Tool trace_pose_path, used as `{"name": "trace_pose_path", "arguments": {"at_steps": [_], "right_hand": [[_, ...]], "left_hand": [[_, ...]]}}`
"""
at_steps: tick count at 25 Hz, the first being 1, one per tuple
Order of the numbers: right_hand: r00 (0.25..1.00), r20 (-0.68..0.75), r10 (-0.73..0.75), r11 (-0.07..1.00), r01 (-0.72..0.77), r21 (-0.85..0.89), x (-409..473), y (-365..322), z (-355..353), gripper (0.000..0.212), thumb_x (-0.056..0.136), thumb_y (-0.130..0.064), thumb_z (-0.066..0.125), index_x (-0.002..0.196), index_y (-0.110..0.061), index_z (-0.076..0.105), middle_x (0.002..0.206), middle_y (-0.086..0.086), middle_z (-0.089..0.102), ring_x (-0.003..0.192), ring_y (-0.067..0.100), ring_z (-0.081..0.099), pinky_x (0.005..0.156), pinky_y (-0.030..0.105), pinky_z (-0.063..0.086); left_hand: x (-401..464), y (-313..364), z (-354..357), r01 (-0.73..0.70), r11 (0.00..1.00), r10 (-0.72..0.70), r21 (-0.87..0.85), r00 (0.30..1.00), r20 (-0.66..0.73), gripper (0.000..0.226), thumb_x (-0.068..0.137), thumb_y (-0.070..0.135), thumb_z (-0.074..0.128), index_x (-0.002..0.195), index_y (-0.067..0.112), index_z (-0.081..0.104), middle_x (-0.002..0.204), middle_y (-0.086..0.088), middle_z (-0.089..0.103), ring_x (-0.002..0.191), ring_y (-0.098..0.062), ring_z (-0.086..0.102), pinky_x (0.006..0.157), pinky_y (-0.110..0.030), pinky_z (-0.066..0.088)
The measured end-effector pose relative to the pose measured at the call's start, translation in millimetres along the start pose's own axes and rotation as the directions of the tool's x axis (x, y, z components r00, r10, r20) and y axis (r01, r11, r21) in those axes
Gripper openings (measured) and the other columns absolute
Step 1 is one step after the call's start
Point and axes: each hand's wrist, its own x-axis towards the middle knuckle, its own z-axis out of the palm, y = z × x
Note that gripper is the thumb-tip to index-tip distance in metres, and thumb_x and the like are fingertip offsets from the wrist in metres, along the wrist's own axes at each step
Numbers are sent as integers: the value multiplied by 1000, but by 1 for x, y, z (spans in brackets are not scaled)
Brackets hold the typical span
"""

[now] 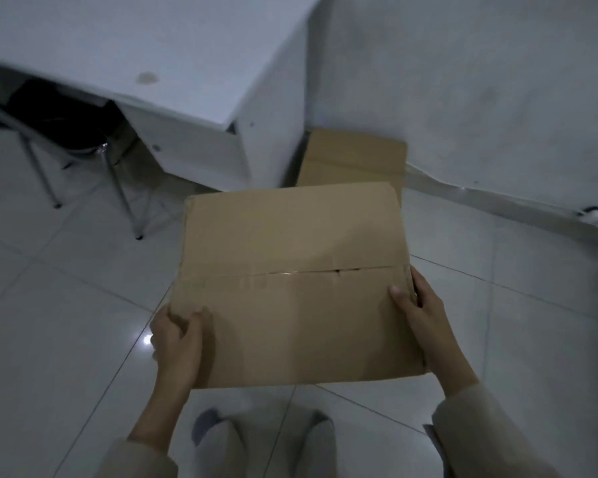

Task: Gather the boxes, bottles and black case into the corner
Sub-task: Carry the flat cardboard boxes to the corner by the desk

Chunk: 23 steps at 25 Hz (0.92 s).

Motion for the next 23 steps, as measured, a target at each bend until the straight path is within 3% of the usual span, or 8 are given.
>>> {"name": "trace_pose_path", "arguments": {"at_steps": [5, 9, 13, 16, 18, 21, 23], "right_hand": [[986, -118, 121, 990, -110, 91, 33, 47, -42, 55, 90, -29, 56, 141, -29, 36, 141, -3, 48, 127, 19, 47, 106, 45, 40], [971, -134, 197, 974, -178, 143, 88, 86, -38, 52, 92, -20, 52, 141, -23, 36, 140, -2, 48, 125, 20, 47, 100, 35, 41], [937, -131, 323, 932, -290, 217, 159, 123, -13, 51, 93, -9, 50, 140, -17, 33, 141, 5, 44, 125, 21, 45, 93, 32, 40], [909, -102, 404, 904, -380, 196, 205, 150, 9, 52, 91, 4, 42, 140, -14, 33, 143, 5, 41, 126, 16, 40, 95, 29, 36], [889, -78, 450, 883, -431, 185, 224, 166, 18, 58, 88, 12, 34, 140, -12, 34, 145, 4, 39, 131, 16, 38, 100, 27, 35], [854, 40, 519, 837, -518, 178, 240, 178, 35, 52, 91, 11, 35, 141, -6, 34, 143, 8, 43, 128, 19, 42, 90, 17, 39], [834, 109, 540, 815, -551, 180, 246, 178, 54, 49, 93, 8, 38, 141, -3, 32, 144, 12, 42, 123, 19, 44, 82, 14, 40]], "left_hand": [[29, 27, 81, -54, 995, 38, 87, 984, 175, 80, 62, 56, 45, 125, 7, 44, 129, -18, 50, 116, -40, 49, 99, -58, 41], [86, 33, 149, -55, 993, 21, 104, 951, 308, 72, 74, 41, 54, 136, 9, 34, 140, -11, 38, 123, -33, 43, 101, -44, 36], [161, 22, 208, -63, 982, -3, 178, 937, 348, 54, 87, 26, 55, 134, 7, 36, 132, -8, 44, 122, -31, 44, 96, -40, 36], [204, 17, 239, -6, 947, -123, 320, 916, 382, 78, 75, 49, 52, 141, 17, 27, 144, -16, 37, 130, -38, 37, 106, -48, 32], [229, 16, 262, 15, 905, -210, 425, 884, 417, 88, 63, 53, 47, 142, 18, 28, 145, -17, 38, 130, -39, 38, 109, -50, 32], [257, 13, 294, -15, 850, -254, 526, 863, 436, 63, 77, 26, 57, 135, 6, 42, 137, -15, 48, 121, -33, 49, 98, -37, 40], [253, 14, 311, -141, 825, -246, 547, 782, 573, 42, 91, 10, 48, 132, 2, 43, 130, -3, 43, 117, -19, 44, 93, -32, 38]]}}
